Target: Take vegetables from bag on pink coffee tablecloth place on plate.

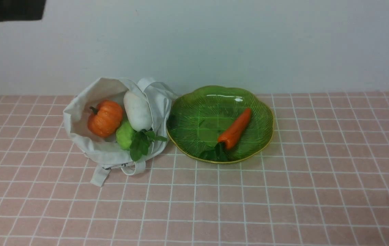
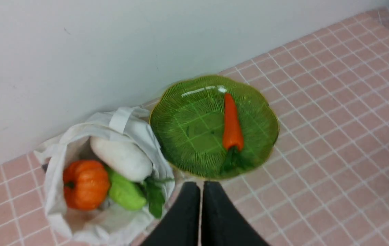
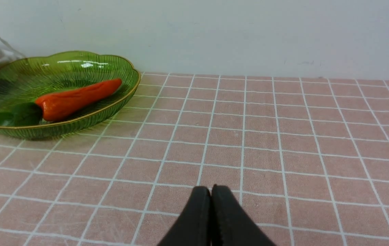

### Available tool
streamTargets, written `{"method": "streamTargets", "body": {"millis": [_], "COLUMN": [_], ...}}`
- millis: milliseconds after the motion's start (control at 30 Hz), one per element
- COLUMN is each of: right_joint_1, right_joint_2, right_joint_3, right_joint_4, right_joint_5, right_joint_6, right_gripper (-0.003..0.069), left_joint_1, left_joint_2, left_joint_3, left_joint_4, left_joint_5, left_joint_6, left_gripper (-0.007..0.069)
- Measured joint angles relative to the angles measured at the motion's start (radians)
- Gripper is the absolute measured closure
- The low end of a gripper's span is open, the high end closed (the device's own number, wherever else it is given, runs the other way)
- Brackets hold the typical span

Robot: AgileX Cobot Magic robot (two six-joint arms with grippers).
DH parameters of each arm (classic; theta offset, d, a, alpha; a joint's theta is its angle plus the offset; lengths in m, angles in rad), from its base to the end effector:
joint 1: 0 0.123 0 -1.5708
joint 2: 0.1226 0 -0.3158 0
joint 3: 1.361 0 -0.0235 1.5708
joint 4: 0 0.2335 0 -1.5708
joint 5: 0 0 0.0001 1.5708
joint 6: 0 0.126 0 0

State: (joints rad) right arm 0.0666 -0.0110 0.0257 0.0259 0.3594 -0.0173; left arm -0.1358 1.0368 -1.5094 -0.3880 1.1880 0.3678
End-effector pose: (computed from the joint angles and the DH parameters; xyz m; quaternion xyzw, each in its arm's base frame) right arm 0.0380 0.0037 0.1628 -0.0266 0.8005 0.0257 0.5983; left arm 0.1489 -0.0650 0.4896 0.2343 0.8425 -0.1392 0.4648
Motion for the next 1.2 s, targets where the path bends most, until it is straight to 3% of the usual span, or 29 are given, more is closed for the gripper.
{"method": "streamTargets", "body": {"millis": [167, 433, 567, 800, 1200], "right_joint_1": [0.0, 0.0, 0.0, 0.0, 0.0], "right_joint_2": [0.0, 0.0, 0.0, 0.0, 0.0], "right_joint_3": [0.0, 0.0, 0.0, 0.0, 0.0], "right_joint_4": [0.0, 0.0, 0.0, 0.0, 0.0], "right_joint_5": [0.0, 0.0, 0.0, 0.0, 0.0], "right_joint_6": [0.0, 0.0, 0.0, 0.0, 0.0], "right_gripper": [0.0675, 0.0675, 0.0675, 0.0675, 0.0675], "left_joint_1": [0.0, 0.002, 0.003, 0.003, 0.004], "left_joint_2": [-0.269, -0.67, -0.784, -0.86, -0.862], "left_joint_3": [0.23, 0.778, 0.948, 1.129, 1.2], "left_joint_4": [0.011, 0.014, 0.005, -0.001, 0.014], "left_joint_5": [-0.005, -0.42, -0.545, -0.562, -0.601], "left_joint_6": [0.007, 0.008, 0.008, 0.008, 0.008], "left_gripper": [0.0629, 0.0629, 0.0629, 0.0629, 0.0629]}}
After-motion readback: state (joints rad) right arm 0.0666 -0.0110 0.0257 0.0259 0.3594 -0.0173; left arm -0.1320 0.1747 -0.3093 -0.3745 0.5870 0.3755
